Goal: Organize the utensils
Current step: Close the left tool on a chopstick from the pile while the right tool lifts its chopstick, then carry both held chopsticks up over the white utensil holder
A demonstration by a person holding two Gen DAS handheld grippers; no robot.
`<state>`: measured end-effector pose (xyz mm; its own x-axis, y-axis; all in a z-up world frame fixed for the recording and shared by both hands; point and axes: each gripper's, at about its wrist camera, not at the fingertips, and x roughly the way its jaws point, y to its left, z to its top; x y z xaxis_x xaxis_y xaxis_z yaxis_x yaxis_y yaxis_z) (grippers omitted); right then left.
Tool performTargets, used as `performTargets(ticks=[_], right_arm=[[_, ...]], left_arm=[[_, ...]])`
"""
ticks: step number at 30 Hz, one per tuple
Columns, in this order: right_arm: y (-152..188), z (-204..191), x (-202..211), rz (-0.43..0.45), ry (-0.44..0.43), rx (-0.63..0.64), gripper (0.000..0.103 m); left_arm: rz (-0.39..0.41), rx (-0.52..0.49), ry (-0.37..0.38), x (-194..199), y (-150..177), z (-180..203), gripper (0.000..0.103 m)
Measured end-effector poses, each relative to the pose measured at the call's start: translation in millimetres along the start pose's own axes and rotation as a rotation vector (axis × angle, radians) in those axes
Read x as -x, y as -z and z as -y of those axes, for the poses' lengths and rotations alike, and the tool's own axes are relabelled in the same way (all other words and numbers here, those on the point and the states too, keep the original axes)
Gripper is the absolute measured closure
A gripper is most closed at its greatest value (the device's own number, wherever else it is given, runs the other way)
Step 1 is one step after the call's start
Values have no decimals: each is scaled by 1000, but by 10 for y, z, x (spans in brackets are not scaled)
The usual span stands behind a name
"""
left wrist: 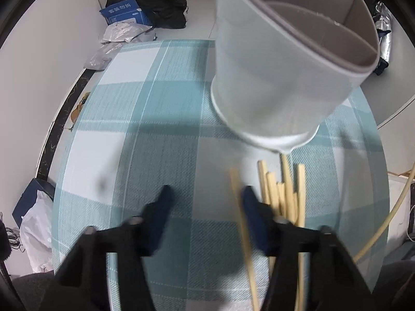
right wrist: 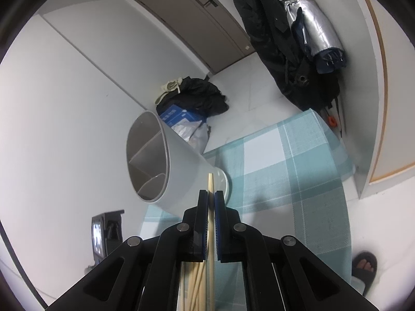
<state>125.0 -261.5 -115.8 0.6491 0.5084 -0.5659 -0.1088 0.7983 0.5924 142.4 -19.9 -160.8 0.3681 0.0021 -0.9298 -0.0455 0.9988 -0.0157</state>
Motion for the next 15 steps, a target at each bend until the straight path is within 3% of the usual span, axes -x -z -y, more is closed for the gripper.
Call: performTargets(ticks=[4,10,12,15], right_arm=[[-7,-20,25,11,10,8,99],[-47,-51,50,24,17,29,99],[-53,-64,65,31,23,36,99],[-61,-85,79,39,28,47,99]], left_arm=[[-9,-29,-3,-9,-45,68,97],[6,-24,-22,-26,-73,96,101],[-30,-40,9,-27,-106,89,101],[5,-30,22,48,-137,54,102]])
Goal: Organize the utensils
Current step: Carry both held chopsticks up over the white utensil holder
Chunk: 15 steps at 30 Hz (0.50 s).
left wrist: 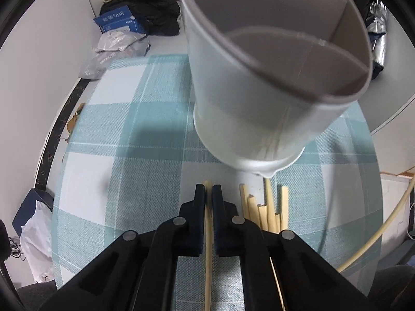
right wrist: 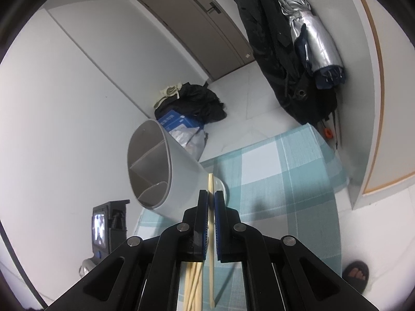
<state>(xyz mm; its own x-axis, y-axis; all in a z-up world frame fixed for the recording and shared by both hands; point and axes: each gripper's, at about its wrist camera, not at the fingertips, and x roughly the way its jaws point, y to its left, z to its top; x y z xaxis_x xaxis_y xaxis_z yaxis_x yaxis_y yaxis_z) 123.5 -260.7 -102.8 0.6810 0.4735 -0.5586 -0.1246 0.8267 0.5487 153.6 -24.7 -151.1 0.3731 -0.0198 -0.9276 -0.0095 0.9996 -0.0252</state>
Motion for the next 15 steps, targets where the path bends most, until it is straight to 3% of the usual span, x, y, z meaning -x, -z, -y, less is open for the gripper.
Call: performTargets(ticks=[9,15], right_arm=[[34,-79,78,21,-3,50,99],[162,-300,250,76,-5,152,99]], left_arm=[[209,79,112,541,79,-15,102],[354,56,204,970,116,5,102]])
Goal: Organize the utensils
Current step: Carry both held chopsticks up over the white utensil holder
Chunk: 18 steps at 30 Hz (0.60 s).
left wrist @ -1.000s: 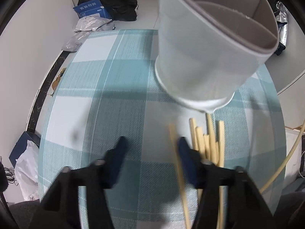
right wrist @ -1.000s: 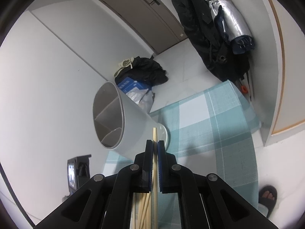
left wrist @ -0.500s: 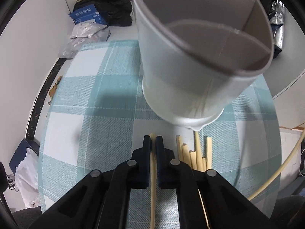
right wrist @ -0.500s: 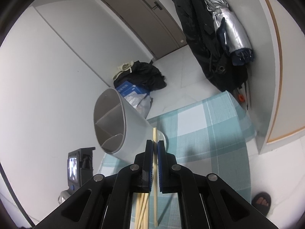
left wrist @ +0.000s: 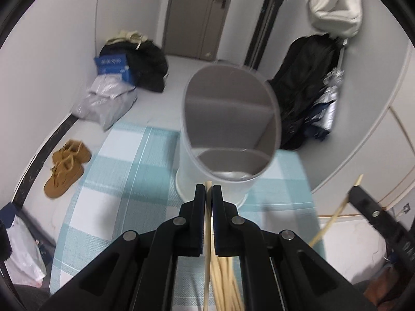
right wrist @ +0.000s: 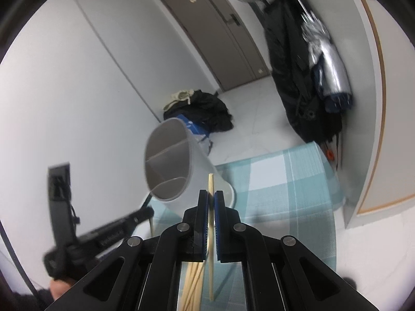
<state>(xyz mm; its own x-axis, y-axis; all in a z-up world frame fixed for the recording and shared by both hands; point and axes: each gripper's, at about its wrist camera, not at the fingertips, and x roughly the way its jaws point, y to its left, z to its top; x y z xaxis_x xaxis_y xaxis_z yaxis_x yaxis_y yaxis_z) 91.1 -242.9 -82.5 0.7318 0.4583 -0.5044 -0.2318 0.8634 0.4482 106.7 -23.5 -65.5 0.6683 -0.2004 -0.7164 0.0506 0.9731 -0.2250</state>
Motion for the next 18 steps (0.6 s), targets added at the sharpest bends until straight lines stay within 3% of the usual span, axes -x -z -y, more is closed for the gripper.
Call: performTargets(ticks=[8,16,18], right_arm=[[130,-405,198,71,31,125,99],[220,-629,301,103,99,171,99],[215,-673,328,112,106,178,99]], left_arm=[[99,-3,109,291,-65,-59,102],[127,-12,159,454,-79,-93,102],[133,-25,140,487,-103,-79,102]])
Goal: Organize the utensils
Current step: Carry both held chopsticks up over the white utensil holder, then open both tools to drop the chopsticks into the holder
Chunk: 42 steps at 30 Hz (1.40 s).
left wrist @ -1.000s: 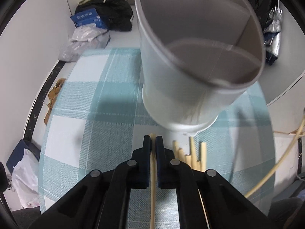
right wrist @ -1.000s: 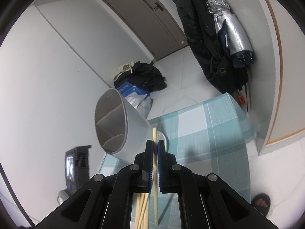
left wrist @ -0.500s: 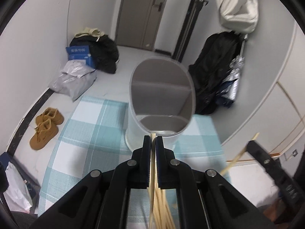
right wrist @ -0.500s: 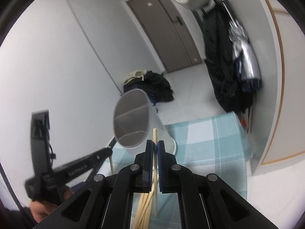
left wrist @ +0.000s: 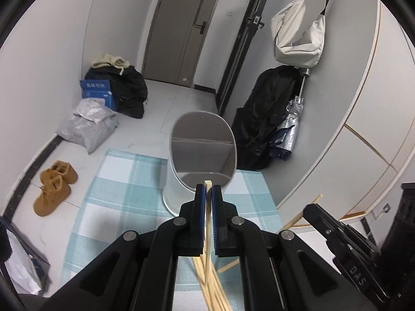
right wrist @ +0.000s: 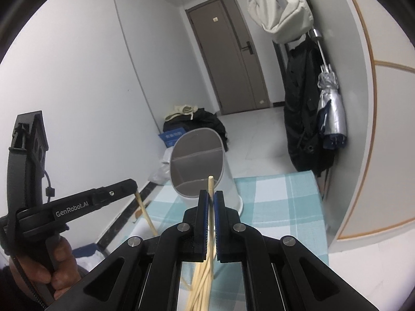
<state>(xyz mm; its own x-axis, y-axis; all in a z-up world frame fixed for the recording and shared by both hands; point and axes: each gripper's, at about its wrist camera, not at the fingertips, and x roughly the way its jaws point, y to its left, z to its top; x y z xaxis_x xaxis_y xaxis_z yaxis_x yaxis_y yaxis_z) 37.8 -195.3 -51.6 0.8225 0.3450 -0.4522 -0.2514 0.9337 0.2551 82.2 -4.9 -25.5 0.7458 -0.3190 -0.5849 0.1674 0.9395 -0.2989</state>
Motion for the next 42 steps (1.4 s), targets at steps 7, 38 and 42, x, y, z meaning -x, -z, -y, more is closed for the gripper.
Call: performTargets(ticks=[7,38,42], right_arm=[[-86,-165,122,8,-22,29,100],[-1977,-282,-672,120,-90,143,100],[-1936,-223,-963,86,-80,152,100]], left_arm=[[-6,-18,40,81,-138,36,102],[83,-25,70,-329,-1635,-78,102],[80,-41,62,-498,-1606,-158,102]])
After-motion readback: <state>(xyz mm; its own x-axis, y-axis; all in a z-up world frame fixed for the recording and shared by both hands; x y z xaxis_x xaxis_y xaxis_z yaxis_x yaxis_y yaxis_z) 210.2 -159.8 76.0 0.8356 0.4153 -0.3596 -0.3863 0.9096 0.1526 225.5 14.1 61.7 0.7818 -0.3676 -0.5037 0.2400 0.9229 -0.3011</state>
